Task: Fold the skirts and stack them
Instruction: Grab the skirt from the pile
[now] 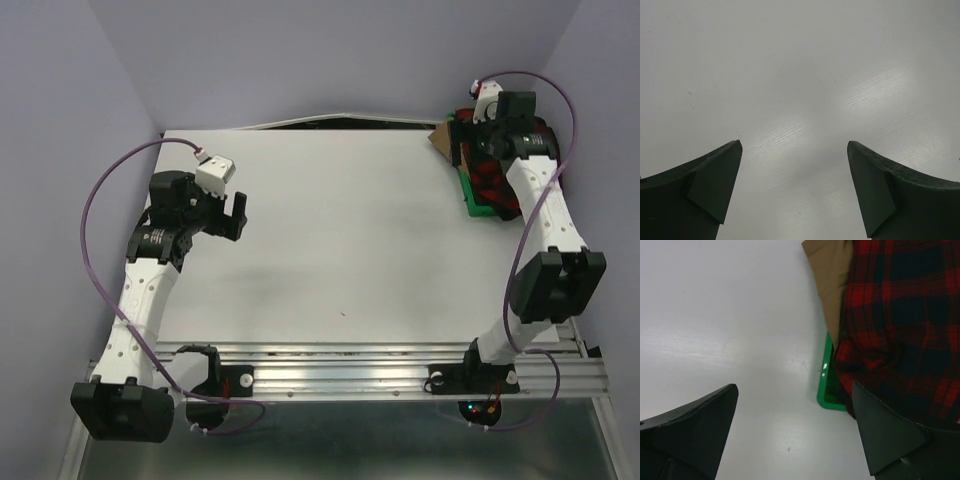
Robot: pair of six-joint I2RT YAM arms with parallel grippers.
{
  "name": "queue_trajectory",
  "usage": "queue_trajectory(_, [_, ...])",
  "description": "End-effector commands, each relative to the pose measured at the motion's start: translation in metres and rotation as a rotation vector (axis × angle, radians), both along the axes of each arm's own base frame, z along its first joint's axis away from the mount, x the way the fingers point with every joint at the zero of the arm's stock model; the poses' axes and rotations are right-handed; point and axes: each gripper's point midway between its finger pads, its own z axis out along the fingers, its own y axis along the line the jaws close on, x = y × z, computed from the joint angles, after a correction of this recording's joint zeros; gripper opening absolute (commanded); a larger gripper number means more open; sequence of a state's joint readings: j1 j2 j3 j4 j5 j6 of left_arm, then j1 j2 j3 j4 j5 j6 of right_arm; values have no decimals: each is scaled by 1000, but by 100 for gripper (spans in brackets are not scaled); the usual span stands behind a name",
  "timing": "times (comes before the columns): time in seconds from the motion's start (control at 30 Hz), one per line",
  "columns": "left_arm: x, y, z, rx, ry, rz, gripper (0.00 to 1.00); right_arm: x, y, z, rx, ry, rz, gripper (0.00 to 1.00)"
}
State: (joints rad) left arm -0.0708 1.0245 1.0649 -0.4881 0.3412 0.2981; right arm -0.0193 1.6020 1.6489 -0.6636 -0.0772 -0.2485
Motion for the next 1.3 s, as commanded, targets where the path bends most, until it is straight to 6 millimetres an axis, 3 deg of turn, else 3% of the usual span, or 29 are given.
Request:
queue_trajectory(0.0, [4,-3,19,-2,-41,-17,99,45,-27,14,-23,-26,-33,100])
queue_trajectory(0.03, [5,-3,20,-4,-46,-18,99,58,-29,35,-26,-73,-37,100])
queue_trajectory(0.07, [5,-4,20,-10,-45,-16,99,74,-39,15,-25,-38,-55,100])
queue_trajectory(0.13, [5,-4,15,-16,-42,-14,99,93,-50,14,-38,-53,-86,100])
queue_trajectory(0.17, [5,-5,14,-21,-39,-18,99,105,-52,31,-38,-101,-99,100])
queue_trajectory(0.2, [4,-6,8,-25,-25,-17,99,118,-62,9,-46,-70,-130,100])
queue_trajectory(0.43, [5,-2,-15,-7,31,-2,99,169,-85,-27,-55,-111,-223,99])
queue_trajectory(0.57, [7,2,-22,16,51,10,99,183,-86,-53,-39,-112,-232,93])
queue_trajectory(0.7, [11,6,-23,27,61,35,99,196,-91,-77,-33,-112,-267,76])
queue_trajectory(0.87, [13,5,-26,19,74,43,99,208,-104,-76,-47,-148,-308,66])
queue_trajectory(1.17, [19,7,-34,25,97,61,99,219,-118,-100,-132,-147,-321,63])
queue_trajectory(1.23, [21,8,-37,27,108,64,99,220,-128,-95,-144,-170,-350,55])
queue_trajectory(1.27, [21,7,-38,24,112,65,99,221,-130,-93,-146,-178,-356,44])
